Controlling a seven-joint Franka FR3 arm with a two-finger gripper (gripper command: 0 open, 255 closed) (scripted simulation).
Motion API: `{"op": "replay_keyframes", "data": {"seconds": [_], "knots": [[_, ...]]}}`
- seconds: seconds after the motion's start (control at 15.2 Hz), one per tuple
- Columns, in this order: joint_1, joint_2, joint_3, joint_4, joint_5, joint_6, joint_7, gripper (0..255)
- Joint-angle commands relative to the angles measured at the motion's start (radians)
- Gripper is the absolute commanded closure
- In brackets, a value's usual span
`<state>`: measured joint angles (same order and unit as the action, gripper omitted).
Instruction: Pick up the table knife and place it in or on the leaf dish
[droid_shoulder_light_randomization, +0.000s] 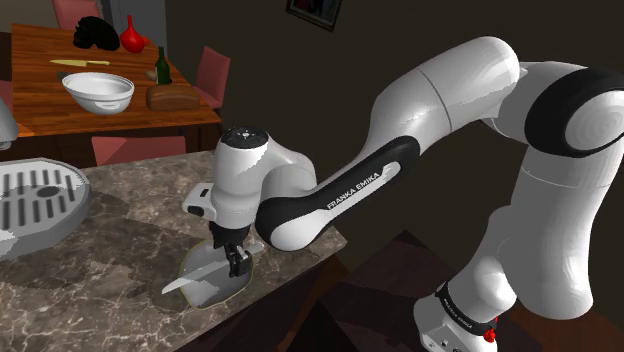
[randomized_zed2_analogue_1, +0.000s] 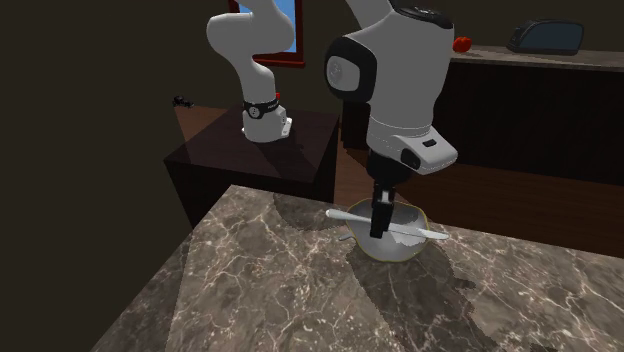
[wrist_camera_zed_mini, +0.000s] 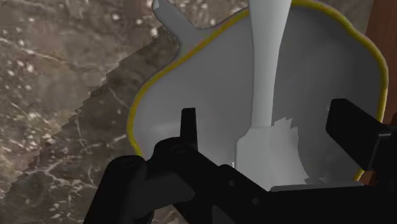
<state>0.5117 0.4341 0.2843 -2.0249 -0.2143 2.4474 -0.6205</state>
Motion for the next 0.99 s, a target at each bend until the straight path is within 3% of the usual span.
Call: {"op": "replay_keyframes", "data": {"seconds": [0.0,0.13,0.4,0.92], "knots": [[0.0,0.0,0.0,0.0,0.0,0.0,0.0,0],[0.0,0.0,0.0,0.0,0.0,0.0,0.0,0],[-0.017,-0.091,0.025,0.011,0.044,-0.098,-0.029,0],[-0.017,-0.091,0.025,0.011,0.044,-0.098,-0.029,0]]}}
